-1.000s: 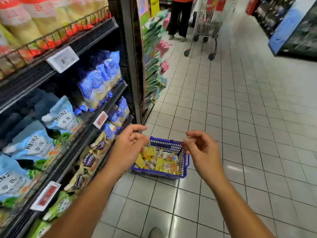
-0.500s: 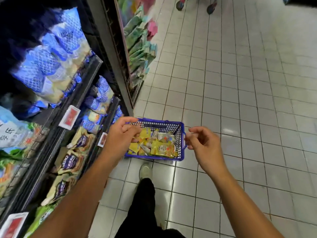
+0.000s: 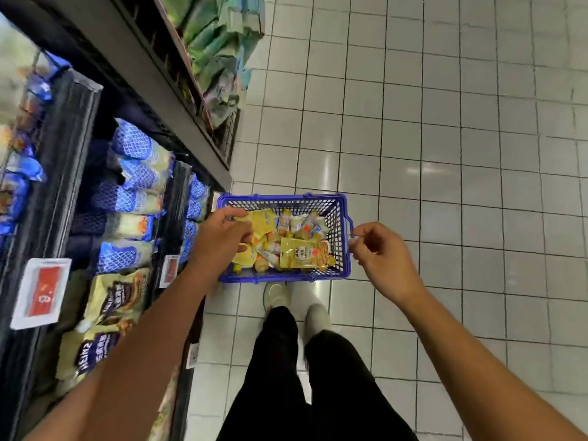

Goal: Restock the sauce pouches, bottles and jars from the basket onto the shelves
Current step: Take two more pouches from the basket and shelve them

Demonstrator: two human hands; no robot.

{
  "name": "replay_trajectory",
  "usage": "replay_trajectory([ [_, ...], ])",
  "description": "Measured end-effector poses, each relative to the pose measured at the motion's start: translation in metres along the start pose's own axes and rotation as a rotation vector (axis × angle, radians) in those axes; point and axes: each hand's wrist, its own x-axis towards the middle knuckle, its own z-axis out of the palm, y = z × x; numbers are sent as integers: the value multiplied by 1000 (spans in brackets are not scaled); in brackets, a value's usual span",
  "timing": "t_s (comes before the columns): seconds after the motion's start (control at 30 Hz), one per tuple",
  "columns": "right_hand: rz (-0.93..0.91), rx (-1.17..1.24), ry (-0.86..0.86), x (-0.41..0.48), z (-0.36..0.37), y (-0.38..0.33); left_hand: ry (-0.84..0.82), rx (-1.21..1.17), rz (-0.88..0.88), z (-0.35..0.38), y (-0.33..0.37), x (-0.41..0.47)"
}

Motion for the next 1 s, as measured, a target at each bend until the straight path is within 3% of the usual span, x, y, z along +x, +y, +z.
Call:
replay_trajectory([
  [0.4,161,-417,-316,157,75,165,7,264,-181,67,-123,167],
  [0.63,269,-622,-517,234,134,285,-115,631,-101,89,-215,262],
  [0.83,116,-841,-505,275,175,348,-129,1012,48,119,-264,333],
  [1.0,-1,-994,-516,290,195,372,-183,1219,4,131,-289,369],
])
